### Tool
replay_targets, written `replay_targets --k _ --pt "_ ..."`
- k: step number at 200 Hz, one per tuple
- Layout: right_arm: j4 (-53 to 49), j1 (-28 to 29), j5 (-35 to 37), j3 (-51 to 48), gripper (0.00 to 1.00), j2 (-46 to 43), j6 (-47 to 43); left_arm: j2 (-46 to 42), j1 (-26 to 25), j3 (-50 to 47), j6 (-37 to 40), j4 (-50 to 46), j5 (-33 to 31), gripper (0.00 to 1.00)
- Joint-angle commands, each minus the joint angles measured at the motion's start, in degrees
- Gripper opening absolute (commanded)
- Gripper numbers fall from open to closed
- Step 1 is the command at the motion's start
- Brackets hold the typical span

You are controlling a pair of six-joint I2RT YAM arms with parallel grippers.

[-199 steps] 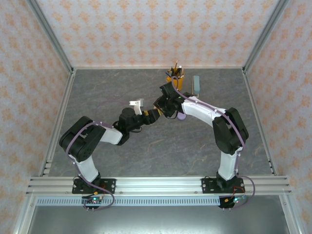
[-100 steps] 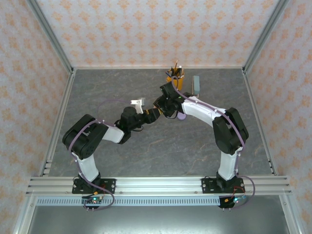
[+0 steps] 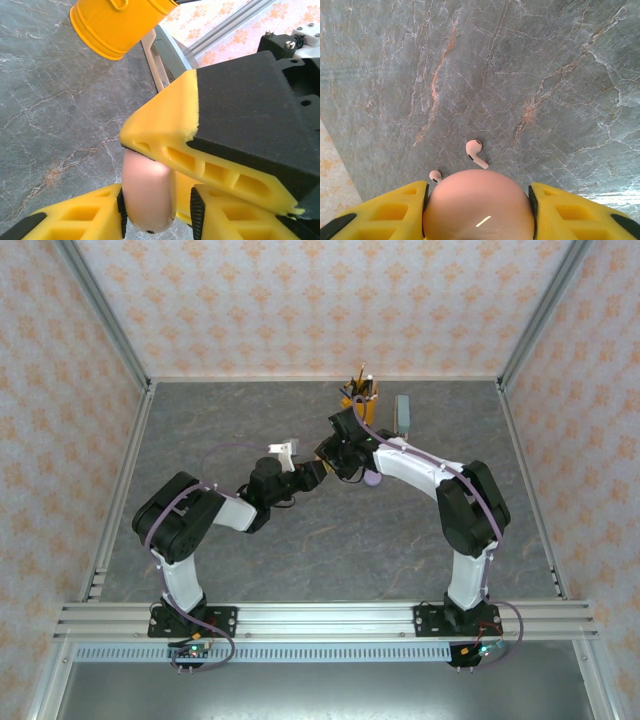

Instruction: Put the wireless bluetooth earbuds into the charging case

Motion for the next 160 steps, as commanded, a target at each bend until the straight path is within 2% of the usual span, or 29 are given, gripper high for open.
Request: replay_targets --k 1,40,85,103,128,160 --pt "0.91 -0.04 -0.39 -0.76 0.46 -2.03 0.65 0.06 -0.48 1.88 0.16 2.26 0.19 0.35" --pt "1.24 0.00 -0.66 -0.85 0.46 -2.30 0.76 0.08 -0.47 2.36 0.07 1.93 0.53 0.22" --pt "1.53 -0.04 -1.01 -0.94 0.47 -2.99 0.68 -0.28 -0.47 2.76 0.42 1.08 0.98 0.16" --pt "1.65 -0.04 -1.16 -0.95 0.46 -3.00 0.67 -0.29 -0.51 2.81 0.33 0.94 0.75 0.17" --pt "1.92 -0.04 -1.58 -1.17 0.46 -3.06 0.67 -0.38 -0.48 3.11 0.25 0.45 0.07 0.28" --pt "2.49 -0.04 -1.84 -1.65 0.46 -3.43 0.94 -0.29 -0.48 3.46 -0.10 0.76 -0.73 0.33"
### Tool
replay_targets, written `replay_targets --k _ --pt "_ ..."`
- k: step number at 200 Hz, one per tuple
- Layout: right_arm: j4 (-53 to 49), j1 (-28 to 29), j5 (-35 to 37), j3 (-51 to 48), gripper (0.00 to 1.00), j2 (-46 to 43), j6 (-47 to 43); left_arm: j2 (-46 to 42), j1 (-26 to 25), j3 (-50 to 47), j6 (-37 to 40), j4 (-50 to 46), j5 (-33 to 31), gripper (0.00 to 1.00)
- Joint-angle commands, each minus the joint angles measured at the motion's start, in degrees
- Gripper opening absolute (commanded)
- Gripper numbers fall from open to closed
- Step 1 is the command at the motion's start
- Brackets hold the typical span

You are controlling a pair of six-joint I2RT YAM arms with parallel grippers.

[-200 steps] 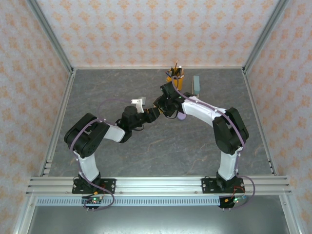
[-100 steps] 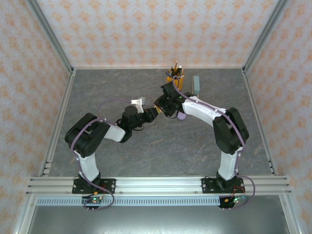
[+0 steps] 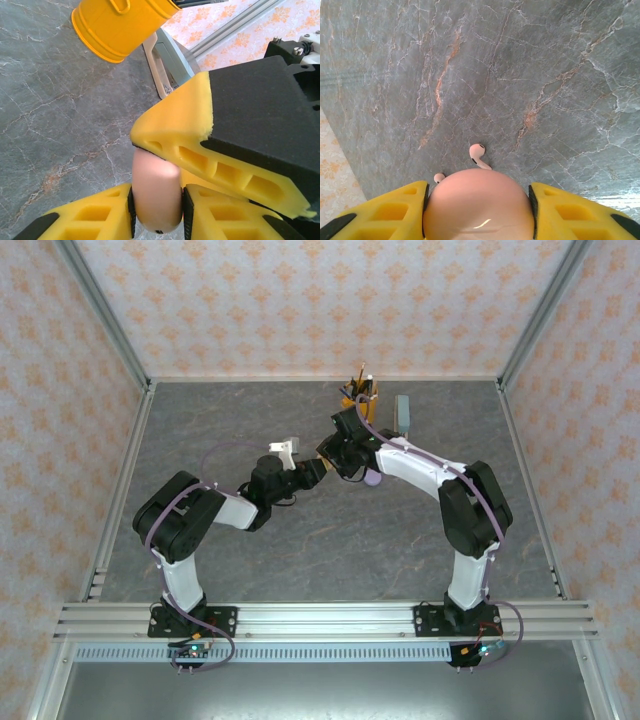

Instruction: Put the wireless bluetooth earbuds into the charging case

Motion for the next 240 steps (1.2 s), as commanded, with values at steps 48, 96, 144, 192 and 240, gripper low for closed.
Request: replay_targets --k 48,96,144,192,240 --pt "2.49 0.55 -2.01 -2.01 0.45 -3.15 1.24 -0.20 -0.65 2.83 -0.47 3.13 -1.78 0.34" --pt "3.53 0.55 -2.35 -3.15 0.45 -3.54 1.95 0.54 -1.44 2.83 -1.60 5.05 -3.94 0.30" --pt "3.75 0.55 -2.40 -3.96 0.45 -4.25 2.04 1.53 -1.46 2.91 -2.42 6.48 -4.85 0.17" --pt "3.83 0.50 -2.20 -3.97 0.51 -4.83 2.04 1.81 -1.54 2.94 -2.25 5.66 -3.89 0.09" --pt "5.00 -3.66 -2.42 -3.18 0.72 -7.88 2.20 0.08 -1.53 0.93 -1.09 4.27 -2.35 0.08"
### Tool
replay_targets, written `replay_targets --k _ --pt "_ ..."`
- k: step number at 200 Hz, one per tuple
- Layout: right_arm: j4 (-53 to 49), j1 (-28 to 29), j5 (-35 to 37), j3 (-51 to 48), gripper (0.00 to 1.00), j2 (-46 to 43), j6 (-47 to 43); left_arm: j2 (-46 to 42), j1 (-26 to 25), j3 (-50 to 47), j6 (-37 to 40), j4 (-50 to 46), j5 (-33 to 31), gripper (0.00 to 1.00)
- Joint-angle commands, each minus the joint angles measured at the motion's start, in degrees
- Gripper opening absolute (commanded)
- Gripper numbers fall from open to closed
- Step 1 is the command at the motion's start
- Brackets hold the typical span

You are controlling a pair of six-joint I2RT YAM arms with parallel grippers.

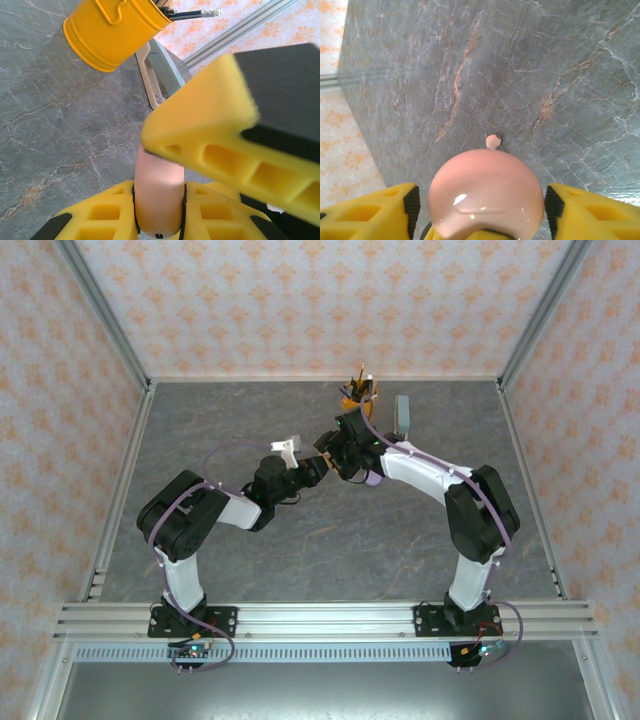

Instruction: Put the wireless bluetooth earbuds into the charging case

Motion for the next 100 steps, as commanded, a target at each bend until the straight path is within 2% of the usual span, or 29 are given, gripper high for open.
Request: replay_targets --k 1,48,100 --pt "0.60 -3.12 -0.50 0.31 0.72 -4.77 0.35 -1.22 -0.35 -0.05 1.57 1.56 0.34 0.08" --pt "3.13 -9.51 -3.35 -7.13 0.75 -13.17 -5.84 -7.64 -0.35 -1.62 6.85 -6.60 5.17 0.08" --pt "9.16 -11.42 -9.03 -20.64 0.74 -24.48 -27.80 -18.80 -0.33 -1.19 16.76 -23.10 10.60 0.07"
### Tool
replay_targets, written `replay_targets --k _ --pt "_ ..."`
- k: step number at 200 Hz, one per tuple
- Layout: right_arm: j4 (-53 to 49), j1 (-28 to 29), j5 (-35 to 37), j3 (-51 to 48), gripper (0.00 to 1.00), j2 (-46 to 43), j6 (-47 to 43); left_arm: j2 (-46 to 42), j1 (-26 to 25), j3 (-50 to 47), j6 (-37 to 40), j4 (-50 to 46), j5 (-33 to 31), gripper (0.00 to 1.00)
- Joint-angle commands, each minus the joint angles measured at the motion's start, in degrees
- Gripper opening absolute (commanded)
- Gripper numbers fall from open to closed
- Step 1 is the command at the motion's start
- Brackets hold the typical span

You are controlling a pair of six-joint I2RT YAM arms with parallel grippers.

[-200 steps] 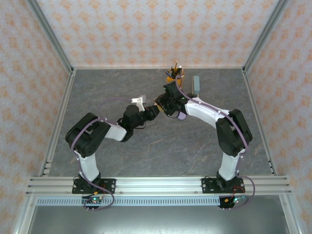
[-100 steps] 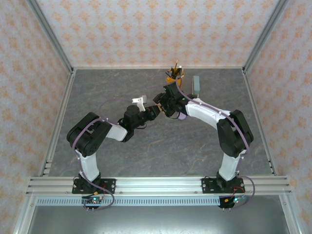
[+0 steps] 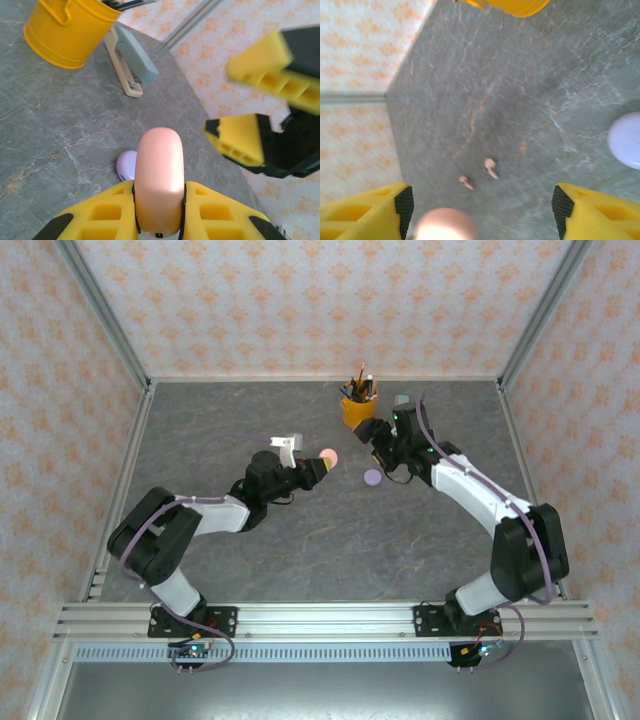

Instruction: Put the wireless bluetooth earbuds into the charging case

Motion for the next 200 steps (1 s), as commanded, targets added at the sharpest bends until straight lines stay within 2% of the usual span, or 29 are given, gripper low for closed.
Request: replay_targets --k 1,33,62,89,152,200 --pt "4.24 0.01 -4.10 -5.14 0.74 -5.28 -13.42 -5.08 -0.29 0.05 7.44 -9.32 4.14 0.07" --pt "9.05 -0.01 -9.39 -12.20 0.74 -10.94 -19.88 -9.30 -0.30 1.62 12.02 -17.72 6.93 0.07" --pt "15.84 0.06 -16.36 -15.89 0.73 -11.70 -20.29 -10.17 -0.28 3.18 13.92 -21.72 9.23 0.07" --pt "19.77 0.23 -19.71 -16.88 0.72 -10.41 -19.62 -10.10 -0.30 4.01 14.34 -22.84 10.33 0.07" --pt "20.85 3.35 -20.93 -15.00 0.69 -5.72 -20.11 -9.30 -0.27 4.88 14.25 -22.92 11.18 0.06" --pt "19.80 4.11 -18.16 -13.51 0.65 -1.95 -20.63 -9.91 -0.27 5.20 14.08 -23.04 11.80 0.06"
